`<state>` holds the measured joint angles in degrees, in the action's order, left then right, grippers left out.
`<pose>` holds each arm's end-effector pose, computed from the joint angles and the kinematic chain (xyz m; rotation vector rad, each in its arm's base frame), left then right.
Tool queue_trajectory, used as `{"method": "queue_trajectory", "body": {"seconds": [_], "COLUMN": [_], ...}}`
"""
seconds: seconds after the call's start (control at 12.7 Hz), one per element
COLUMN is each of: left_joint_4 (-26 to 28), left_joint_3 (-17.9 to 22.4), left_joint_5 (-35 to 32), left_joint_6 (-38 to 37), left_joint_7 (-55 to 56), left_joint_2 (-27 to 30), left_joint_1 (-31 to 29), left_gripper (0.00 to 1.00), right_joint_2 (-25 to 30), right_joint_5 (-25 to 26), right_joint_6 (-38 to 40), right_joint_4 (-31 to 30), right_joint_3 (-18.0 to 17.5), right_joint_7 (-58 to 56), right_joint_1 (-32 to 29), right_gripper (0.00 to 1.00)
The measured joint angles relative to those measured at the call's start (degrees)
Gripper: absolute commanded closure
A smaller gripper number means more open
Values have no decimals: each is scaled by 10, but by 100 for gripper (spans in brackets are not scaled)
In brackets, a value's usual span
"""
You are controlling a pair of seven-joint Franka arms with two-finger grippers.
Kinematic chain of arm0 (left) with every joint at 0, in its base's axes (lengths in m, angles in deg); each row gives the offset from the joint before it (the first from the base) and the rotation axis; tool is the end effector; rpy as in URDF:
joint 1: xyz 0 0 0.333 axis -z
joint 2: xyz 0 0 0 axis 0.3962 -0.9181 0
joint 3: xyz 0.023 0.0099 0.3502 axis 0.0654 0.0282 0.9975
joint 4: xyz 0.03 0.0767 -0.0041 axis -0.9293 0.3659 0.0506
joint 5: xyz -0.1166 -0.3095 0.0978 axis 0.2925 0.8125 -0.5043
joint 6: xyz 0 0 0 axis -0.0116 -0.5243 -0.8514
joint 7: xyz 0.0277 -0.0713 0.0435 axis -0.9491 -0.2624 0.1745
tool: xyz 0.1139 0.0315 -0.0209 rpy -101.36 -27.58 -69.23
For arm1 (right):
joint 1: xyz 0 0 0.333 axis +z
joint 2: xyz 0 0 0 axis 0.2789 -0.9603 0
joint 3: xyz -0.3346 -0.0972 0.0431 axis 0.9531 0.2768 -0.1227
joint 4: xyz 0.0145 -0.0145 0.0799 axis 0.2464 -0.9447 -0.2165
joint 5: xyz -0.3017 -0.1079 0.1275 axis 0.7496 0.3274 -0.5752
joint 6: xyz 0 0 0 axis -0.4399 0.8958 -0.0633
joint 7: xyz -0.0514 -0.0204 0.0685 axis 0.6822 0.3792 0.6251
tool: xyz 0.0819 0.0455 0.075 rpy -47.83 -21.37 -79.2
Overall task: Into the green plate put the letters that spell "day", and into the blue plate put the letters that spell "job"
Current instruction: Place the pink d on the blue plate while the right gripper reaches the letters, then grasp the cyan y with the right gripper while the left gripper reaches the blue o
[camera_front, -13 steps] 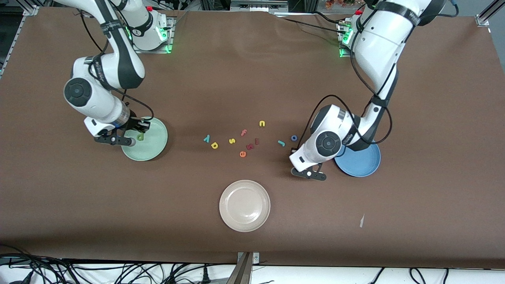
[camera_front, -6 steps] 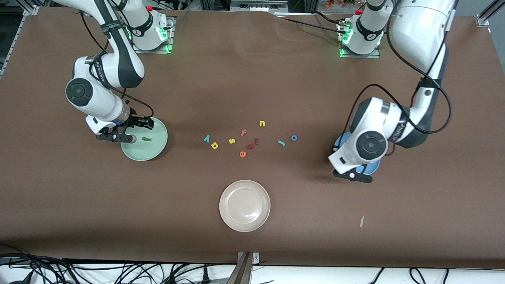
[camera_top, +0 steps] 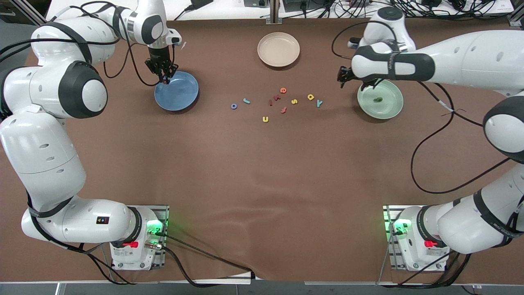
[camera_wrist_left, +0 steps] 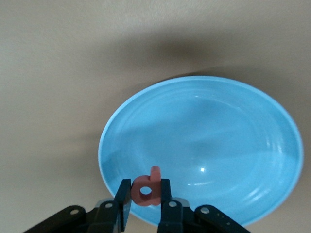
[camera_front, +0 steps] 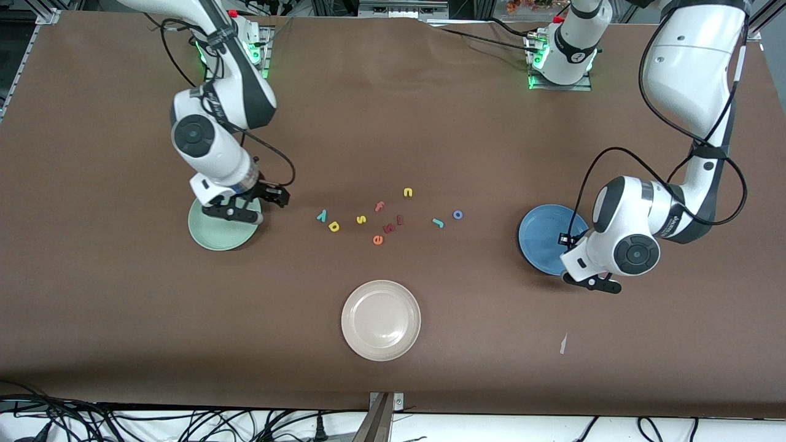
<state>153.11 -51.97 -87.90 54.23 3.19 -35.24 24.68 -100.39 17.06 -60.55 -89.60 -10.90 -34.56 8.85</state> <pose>0.6336 -0.0621 0.2596 -2.9639 0.3019 0.5293 0.5146 0.2241 0.3381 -3.1168 0.2942 0.0510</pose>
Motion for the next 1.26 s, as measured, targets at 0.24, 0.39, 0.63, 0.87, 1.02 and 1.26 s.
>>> {"method": "queue_trajectory", "body": {"seconds": [0.24,0.39,0.63,0.87,1.02,1.26], "left_joint_4": [15,14,13,12,11,2], "left_joint_3": [-4,-8,-9,-9,-10,-19], "left_joint_5": [0,0,0,0,0,0], "left_joint_6": [18,18,19,19,16,-18], "left_joint_7": [0,0,0,0,0,0], "left_joint_2": [-7,-6,-4,0,6,24], "left_joint_1": [-2,0,4,9,9,26], "left_gripper": [0,0,0,0,0,0], "right_joint_2": [-52,-79,-107,-120,-129,-146], "right_joint_5": [0,0,0,0,0,0], "right_joint_6": [-46,-79,-117,-129,-140,-158], "right_joint_4": [21,23,24,24,24,24], "right_joint_3": [0,0,-1,0,0,0], "right_joint_7": [44,61,92,101,101,101], "right_joint_1": [28,44,69,78,78,85], "right_gripper": [15,15,15,15,19,23]}}
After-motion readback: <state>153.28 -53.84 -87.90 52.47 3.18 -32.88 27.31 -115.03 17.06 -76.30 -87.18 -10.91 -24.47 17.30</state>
